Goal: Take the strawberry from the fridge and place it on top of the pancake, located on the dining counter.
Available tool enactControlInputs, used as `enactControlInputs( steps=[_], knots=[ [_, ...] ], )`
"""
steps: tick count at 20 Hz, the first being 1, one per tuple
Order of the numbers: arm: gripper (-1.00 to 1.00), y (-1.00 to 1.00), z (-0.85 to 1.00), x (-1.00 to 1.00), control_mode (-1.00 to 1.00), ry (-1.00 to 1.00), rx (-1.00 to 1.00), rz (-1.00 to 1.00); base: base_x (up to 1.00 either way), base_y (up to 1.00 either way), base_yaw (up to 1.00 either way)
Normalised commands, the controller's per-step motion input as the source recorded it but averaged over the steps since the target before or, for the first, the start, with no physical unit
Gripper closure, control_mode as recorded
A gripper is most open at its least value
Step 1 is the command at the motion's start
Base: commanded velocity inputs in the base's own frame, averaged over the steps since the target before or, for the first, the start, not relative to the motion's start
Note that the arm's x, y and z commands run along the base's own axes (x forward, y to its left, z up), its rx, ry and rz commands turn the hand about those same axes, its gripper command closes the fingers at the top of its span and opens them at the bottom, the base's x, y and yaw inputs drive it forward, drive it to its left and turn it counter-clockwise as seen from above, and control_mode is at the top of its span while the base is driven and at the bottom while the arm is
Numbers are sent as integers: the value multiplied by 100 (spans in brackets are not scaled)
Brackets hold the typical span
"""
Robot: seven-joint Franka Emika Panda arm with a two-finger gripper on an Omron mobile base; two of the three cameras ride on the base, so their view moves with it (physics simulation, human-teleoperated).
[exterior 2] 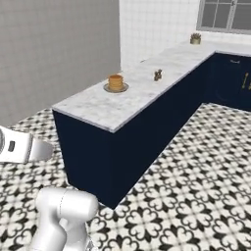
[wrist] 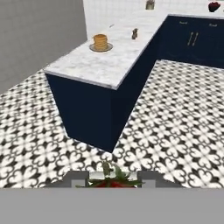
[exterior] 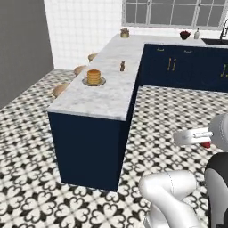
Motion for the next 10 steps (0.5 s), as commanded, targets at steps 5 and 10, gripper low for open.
enactControlInputs(
  steps=[5,10],
  knots=[
    [100,0,0,0,100,0,0,0,100,100,-35],
    [100,0,0,0,100,0,0,0,100,100,-32]
  ],
)
